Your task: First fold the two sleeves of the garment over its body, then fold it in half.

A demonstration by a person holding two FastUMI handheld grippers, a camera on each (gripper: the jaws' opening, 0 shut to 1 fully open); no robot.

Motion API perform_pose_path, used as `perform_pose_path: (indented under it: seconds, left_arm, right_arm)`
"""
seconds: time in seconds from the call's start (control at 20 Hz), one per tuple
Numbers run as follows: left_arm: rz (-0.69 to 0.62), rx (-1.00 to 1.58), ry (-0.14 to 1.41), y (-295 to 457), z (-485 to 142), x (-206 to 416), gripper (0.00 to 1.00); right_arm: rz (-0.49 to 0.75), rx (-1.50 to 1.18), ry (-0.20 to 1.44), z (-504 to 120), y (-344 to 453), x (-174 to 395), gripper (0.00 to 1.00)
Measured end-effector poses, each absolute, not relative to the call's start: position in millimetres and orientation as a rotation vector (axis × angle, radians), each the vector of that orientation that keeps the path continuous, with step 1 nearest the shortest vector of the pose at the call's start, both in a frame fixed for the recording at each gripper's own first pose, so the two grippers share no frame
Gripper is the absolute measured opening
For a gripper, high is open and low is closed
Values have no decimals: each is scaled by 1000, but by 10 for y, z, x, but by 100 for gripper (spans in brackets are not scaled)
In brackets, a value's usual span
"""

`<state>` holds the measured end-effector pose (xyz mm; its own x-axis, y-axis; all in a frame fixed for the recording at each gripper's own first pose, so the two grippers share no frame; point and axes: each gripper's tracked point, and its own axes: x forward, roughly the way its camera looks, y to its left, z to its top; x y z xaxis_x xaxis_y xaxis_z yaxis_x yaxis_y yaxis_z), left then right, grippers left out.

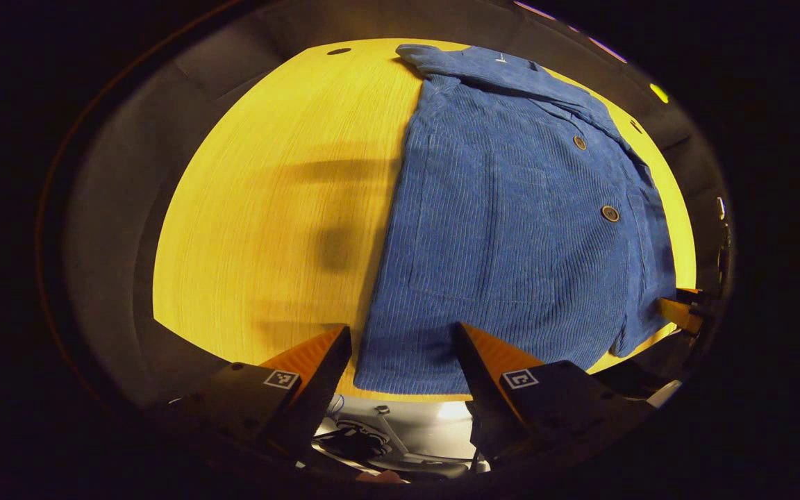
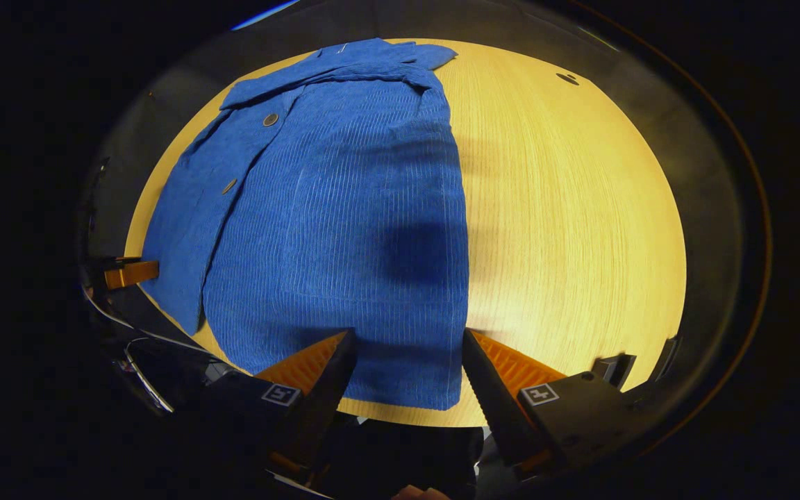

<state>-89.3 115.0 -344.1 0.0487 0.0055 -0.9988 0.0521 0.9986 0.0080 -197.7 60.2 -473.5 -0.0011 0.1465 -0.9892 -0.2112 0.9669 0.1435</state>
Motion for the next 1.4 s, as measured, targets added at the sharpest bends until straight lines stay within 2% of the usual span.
perform_pose_path:
  seconds: [0.2, 0.35, 0.45, 0.5, 0.6, 0.65, 0.7, 0.75, 0.85, 0.95, 1.1, 1.4]
  left_arm:
    - [-49, 65, 1538, 1119, -3425, -871, 88]
    - [-52, 64, 1538, 1049, -3430, -870, 83]
    - [-51, 63, 1540, 1006, -3433, -874, 71]
    - [-56, 64, 1540, 966, -3428, -869, 69]
    - [-76, 61, 1533, 868, -3448, -873, 51]
    - [-88, 63, 1524, 811, -3456, -869, 37]
    - [-88, 68, 1516, 762, -3463, -866, 24]
    - [-84, 80, 1512, 766, -3463, -866, 6]
    - [-76, 54, 1504, 743, -3468, -868, 0]
    - [-74, -21, 1490, 735, -3445, -846, 0]
    - [-97, -152, 1504, 662, -3434, -892, 0]
    - [-156, -152, 1449, 564, -3156, -860, 0]
  right_arm:
    - [270, -69, 1567, -4742, 602, -1978, 99]
    - [250, -82, 1581, -4748, 609, -1967, 99]
    - [235, -70, 1597, -4745, 610, -1974, 99]
    - [228, -68, 1600, -4748, 616, -1967, 99]
    - [220, -58, 1612, -4752, 636, -1974, 99]
    - [214, -48, 1607, -4717, 659, -1947, 87]
    - [213, -30, 1605, -4754, 727, -1964, 68]
    - [225, -1, 1602, -4745, 805, -1945, 49]
    - [228, 42, 1618, -4725, 855, -1947, 12]
    - [222, 104, 1621, -4724, 911, -1930, 2]
    - [234, 120, 1612, -4718, 873, -1949, 2]
    - [232, 205, 1556, -4393, 960, -1828, 2]
